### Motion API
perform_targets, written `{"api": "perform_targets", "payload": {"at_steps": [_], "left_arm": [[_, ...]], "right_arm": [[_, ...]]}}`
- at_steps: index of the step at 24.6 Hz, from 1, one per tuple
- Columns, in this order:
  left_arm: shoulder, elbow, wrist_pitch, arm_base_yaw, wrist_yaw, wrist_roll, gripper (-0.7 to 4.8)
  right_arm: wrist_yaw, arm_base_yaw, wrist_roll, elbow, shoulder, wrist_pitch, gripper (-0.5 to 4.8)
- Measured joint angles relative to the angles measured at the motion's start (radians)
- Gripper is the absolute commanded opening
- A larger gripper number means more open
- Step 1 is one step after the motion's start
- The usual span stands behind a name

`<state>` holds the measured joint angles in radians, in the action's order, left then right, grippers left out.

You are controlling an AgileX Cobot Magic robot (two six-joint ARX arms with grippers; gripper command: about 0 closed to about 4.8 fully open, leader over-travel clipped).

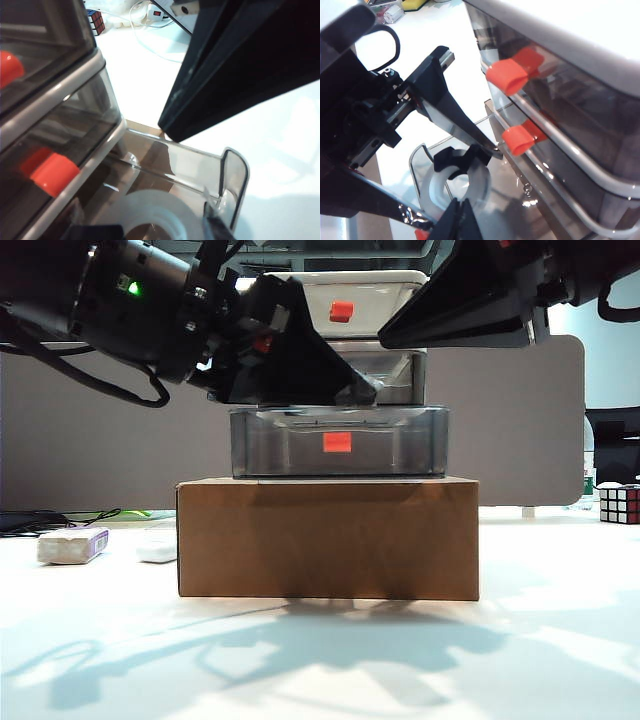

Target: Open the third layer of the drawer on the table, pick up the transparent tape on the table and put it in, and finally close the drawer.

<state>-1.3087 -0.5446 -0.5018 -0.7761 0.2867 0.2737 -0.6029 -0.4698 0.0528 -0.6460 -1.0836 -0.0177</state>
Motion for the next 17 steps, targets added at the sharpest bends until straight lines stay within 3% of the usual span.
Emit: {"api": "perform_targets", "payload": {"at_steps": [1,2,3,10,14,16,17], "left_arm": [[0.000,0.000,-0.002,0.000,0.000,0.000,2.86],[0.000,0.000,-0.002,0.000,0.000,0.000,3.50],[0.000,0.000,-0.003,0.000,0.000,0.000,3.54],[0.000,0.000,-0.003,0.000,-0.002,0.002,3.52],[0.000,0.000,-0.003,0.000,-0.006,0.002,3.21],[0.000,0.000,-0.003,0.000,-0.033,0.001,2.68],[0.000,0.000,-0.007,-0.001,-0.063,0.000,2.69]], "right_arm": [[0.000,0.000,0.000,0.000,0.000,0.002,-0.05],[0.000,0.000,0.000,0.000,0.000,0.002,-0.05],[0.000,0.000,0.000,0.000,0.000,0.002,-0.05],[0.000,0.000,0.000,0.000,0.000,0.005,-0.05],[0.000,0.000,0.000,0.000,0.000,0.012,-0.05],[0.000,0.000,0.000,0.000,0.000,0.017,-0.05],[0.000,0.000,0.000,0.000,0.000,0.024,-0.05]]}}
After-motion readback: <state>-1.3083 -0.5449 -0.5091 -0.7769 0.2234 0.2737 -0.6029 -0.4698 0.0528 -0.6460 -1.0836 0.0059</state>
